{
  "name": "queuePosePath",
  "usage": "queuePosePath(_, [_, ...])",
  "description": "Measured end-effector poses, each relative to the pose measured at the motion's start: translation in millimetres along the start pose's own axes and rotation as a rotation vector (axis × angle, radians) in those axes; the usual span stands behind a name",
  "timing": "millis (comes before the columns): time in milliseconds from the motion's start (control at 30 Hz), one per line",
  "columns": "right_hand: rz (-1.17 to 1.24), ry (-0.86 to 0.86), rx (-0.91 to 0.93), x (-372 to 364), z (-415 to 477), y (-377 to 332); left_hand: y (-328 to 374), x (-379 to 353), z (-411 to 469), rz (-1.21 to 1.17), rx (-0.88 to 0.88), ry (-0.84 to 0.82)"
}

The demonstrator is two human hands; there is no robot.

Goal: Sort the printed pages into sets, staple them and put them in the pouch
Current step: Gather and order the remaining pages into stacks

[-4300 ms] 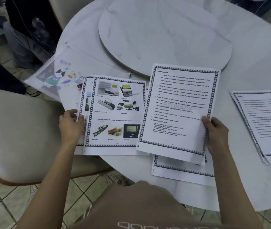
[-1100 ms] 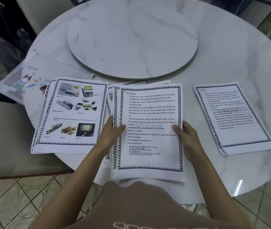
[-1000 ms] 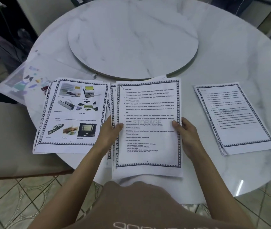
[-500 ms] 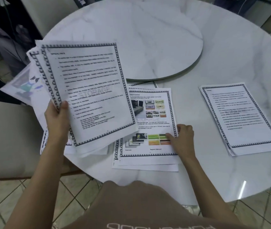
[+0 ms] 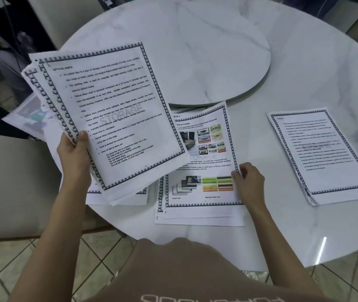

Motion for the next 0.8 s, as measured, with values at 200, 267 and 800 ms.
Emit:
queuePosePath(200, [0.210,-0.042,-0.034,21.1,10.7,0.4,7.2,13.2,12.2,-0.114,0.064,0.084])
queuePosePath(267, [0.290,-0.046,-0.051,26.5,14.5,2.1,7.5,18.6,20.7,-0.121,0.082,0.101])
queuePosePath(800, [0.412,-0.085,-0.140,-75.3,-20.3,-64.0,27.6,55.8,92.1,-0.235,0.066,0.098])
Point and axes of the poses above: each hand's wrist, its own z-axis towards the middle knuckle, its own x-axis out of the back of the hand, y = z × x, the point moved 7 cm from there along z, towards the middle knuckle, and after that the axes turned 7 degrees about y, right-handed, at the moved point
